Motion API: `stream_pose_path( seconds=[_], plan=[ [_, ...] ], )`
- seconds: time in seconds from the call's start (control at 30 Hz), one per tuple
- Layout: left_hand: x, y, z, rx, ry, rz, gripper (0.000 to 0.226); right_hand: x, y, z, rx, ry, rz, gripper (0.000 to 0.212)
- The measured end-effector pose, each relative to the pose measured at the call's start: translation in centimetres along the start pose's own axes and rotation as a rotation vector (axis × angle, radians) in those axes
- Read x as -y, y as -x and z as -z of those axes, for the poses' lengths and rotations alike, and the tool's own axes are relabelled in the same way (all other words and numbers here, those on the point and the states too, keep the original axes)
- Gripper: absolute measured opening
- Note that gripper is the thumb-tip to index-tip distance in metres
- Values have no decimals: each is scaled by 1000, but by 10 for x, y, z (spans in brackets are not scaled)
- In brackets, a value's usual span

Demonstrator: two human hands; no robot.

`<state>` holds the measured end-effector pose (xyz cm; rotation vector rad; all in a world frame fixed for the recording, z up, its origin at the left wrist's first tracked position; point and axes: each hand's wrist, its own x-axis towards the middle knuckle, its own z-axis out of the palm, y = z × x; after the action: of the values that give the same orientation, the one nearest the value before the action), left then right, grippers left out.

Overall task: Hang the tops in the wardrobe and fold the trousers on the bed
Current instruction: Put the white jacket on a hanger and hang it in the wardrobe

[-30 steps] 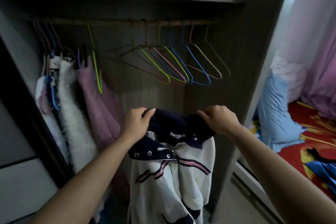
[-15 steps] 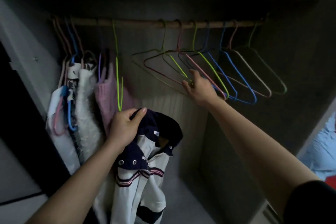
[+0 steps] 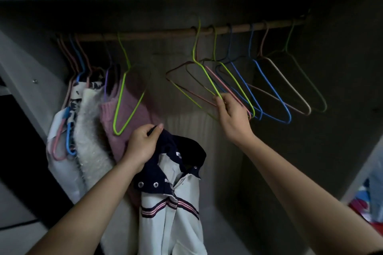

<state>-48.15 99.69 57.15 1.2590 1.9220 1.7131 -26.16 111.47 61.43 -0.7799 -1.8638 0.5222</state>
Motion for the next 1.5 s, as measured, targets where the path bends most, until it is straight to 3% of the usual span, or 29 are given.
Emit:
stream_pose_path(
  seconds=[0.17, 0.33, 0.67, 0.83, 1.0, 1.1, 1.17, 1.27, 1.33, 1.43, 1.5],
  plan=[
    [-9, -1, -27, -2, 162, 250, 53, -30, 61, 24, 41, -89, -48, 25],
    [-28, 7, -58, 52, 179, 232, 54, -47, 103, 51, 142, -132, -69, 23],
    [-16, 37, -75, 118, 109, 233, 52, -46, 162, 95, 234, -425, -300, 32],
    [-28, 61, -81, 143, -27, 96, 38, -40, 166, 100, 342, -318, -364, 33],
    [-40, 79, -90, 261, -237, -142, 40, -12, 150, 90, 255, -438, -378, 39],
    [-38, 85, -87, 347, -252, -140, 41, -3, 149, 87, 184, -461, -369, 32],
    [-34, 88, -79, 398, -240, -93, 31, -8, 155, 88, 130, -354, -315, 31],
    [-29, 92, -66, 461, -245, -42, 22, -28, 166, 89, 116, 60, -277, 31],
    [-29, 97, -61, 500, -255, -84, 26, -39, 175, 87, 242, 236, -323, 33],
    [-32, 102, -59, 565, -222, -182, 28, -51, 188, 74, 466, 356, -439, 76],
    [-36, 107, -60, 596, -194, -229, 28, -60, 197, 62, 583, 395, -495, 79]
  ],
)
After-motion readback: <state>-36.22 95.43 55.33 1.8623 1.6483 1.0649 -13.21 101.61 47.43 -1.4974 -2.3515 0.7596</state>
